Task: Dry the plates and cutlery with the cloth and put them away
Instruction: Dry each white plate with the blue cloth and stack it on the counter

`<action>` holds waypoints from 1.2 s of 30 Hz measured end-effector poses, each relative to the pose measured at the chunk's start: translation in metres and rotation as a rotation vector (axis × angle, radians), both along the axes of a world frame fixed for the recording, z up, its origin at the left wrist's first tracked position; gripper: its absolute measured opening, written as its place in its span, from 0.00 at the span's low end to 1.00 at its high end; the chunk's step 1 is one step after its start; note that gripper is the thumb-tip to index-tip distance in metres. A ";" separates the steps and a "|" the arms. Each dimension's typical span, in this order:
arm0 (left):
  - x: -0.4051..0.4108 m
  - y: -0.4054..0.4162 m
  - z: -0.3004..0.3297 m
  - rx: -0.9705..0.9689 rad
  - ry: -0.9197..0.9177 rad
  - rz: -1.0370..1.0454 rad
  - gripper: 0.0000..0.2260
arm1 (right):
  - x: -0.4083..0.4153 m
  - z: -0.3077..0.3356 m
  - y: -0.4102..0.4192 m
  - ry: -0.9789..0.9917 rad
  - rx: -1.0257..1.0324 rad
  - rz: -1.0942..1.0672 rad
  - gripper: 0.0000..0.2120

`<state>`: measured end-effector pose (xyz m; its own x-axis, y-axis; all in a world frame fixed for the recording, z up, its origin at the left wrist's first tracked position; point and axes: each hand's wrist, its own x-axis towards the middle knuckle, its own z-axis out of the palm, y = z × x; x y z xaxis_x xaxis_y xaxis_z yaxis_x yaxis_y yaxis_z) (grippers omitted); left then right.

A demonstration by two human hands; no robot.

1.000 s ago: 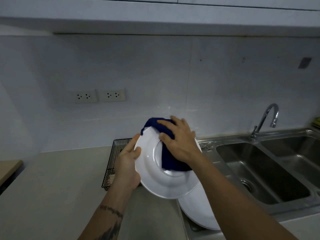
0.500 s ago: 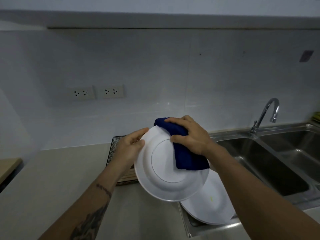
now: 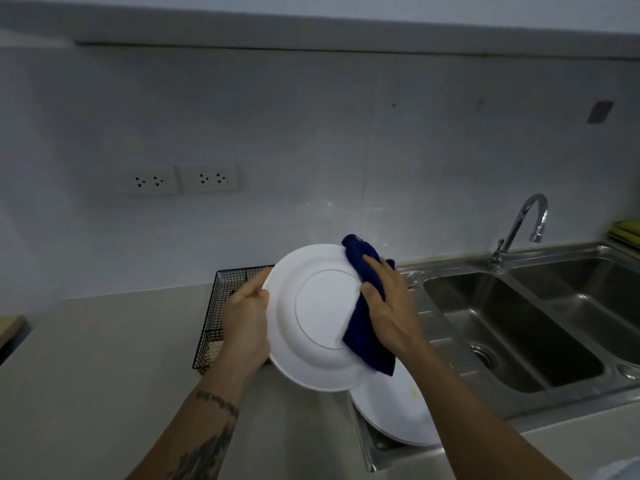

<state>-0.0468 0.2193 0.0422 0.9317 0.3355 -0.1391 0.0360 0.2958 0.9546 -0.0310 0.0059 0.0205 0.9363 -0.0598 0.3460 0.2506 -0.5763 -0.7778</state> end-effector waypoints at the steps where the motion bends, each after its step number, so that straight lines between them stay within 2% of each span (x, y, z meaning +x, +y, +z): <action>1: -0.001 -0.004 0.000 -0.003 0.009 -0.011 0.22 | 0.002 0.005 0.003 -0.003 -0.025 -0.016 0.27; 3: -0.001 -0.017 0.004 -0.011 0.018 -0.027 0.22 | 0.006 0.022 0.015 -0.058 -0.180 -0.011 0.28; 6: 0.002 -0.033 0.008 -0.060 0.031 -0.014 0.20 | 0.005 0.039 0.045 -0.215 -0.444 0.114 0.26; 9: 0.007 -0.025 0.011 -0.254 0.048 0.020 0.16 | -0.012 0.026 0.066 -0.285 -0.561 0.172 0.27; 12: 0.007 -0.008 0.017 -0.401 0.108 0.134 0.05 | -0.033 -0.003 0.064 -0.332 -0.571 0.255 0.27; 13: 0.006 -0.005 0.018 -0.417 0.119 0.145 0.05 | -0.037 -0.010 0.061 -0.359 -0.561 0.285 0.27; 15: 0.005 0.001 0.016 -0.387 0.118 0.140 0.12 | -0.037 -0.017 0.052 -0.410 -0.490 0.292 0.26; 17: 0.003 0.007 0.015 -0.310 0.125 0.175 0.21 | -0.029 -0.014 0.041 -0.420 -0.352 0.206 0.25; 20: 0.003 0.014 0.016 -0.252 0.124 0.170 0.21 | -0.014 0.000 0.027 -0.326 -0.072 0.069 0.23; 22: 0.002 0.014 0.018 -0.208 0.113 0.143 0.21 | -0.005 0.014 0.024 -0.231 0.031 0.046 0.23; 24: 0.001 0.010 0.019 -0.165 0.098 0.109 0.20 | 0.003 0.032 0.026 -0.182 -0.018 0.038 0.24; 28: -0.004 -0.006 0.025 -0.097 0.055 0.043 0.18 | 0.009 0.053 0.045 -0.230 -0.408 0.049 0.26; 30: -0.006 -0.009 0.024 -0.094 0.034 0.033 0.18 | 0.003 0.047 0.060 -0.252 -0.525 0.131 0.26; 32: -0.008 -0.006 0.022 -0.097 0.020 0.040 0.18 | -0.003 0.037 0.065 -0.255 -0.541 0.169 0.26; 36: -0.012 0.012 0.019 -0.078 0.023 0.084 0.17 | 0.004 0.022 0.045 -0.116 -0.463 0.012 0.29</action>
